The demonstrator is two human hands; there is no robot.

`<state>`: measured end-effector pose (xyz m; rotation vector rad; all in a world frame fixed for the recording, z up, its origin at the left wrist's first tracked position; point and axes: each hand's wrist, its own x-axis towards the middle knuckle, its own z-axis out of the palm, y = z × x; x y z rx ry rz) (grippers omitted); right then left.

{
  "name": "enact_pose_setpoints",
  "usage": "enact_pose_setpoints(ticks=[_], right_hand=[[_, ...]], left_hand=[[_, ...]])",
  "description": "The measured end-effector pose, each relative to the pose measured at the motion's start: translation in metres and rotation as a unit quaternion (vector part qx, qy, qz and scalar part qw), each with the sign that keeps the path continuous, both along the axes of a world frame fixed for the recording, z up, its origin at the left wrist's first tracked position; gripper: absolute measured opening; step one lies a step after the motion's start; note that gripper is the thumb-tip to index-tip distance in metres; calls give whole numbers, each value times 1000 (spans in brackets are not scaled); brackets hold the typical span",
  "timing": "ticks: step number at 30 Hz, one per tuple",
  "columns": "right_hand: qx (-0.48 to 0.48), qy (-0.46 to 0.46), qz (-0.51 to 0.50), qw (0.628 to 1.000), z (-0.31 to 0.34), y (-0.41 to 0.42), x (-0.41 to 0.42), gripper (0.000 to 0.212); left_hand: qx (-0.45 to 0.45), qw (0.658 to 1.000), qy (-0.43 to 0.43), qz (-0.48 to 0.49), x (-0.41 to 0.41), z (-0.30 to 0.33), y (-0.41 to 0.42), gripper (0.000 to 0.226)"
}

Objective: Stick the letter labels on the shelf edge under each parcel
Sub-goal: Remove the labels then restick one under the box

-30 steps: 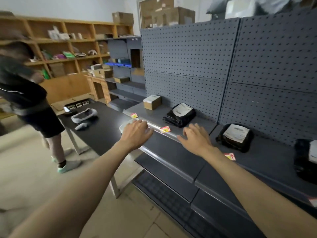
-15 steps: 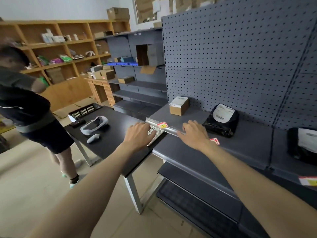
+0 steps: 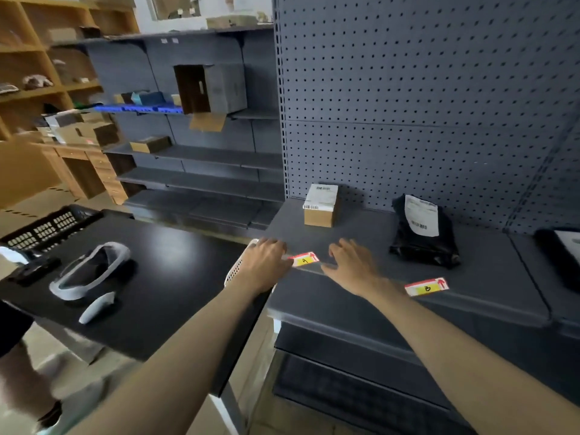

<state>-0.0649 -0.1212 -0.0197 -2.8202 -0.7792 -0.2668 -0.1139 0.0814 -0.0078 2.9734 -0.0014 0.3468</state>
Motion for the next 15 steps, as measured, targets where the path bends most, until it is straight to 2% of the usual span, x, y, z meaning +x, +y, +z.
enact_pose_setpoints(ticks=[8,12,15], right_hand=[[11,28,-63,998,-28,61,31,25],[8,6,-63,998,-38,73,41,18],[14,-20,-64,998,-44,75,47,10]], left_hand=[[-35,995,14,-88,61,-52,46,24],[-30,993,11,-113,80,-69,41,28],[-23,988,1,-150,90,-78,34,21]])
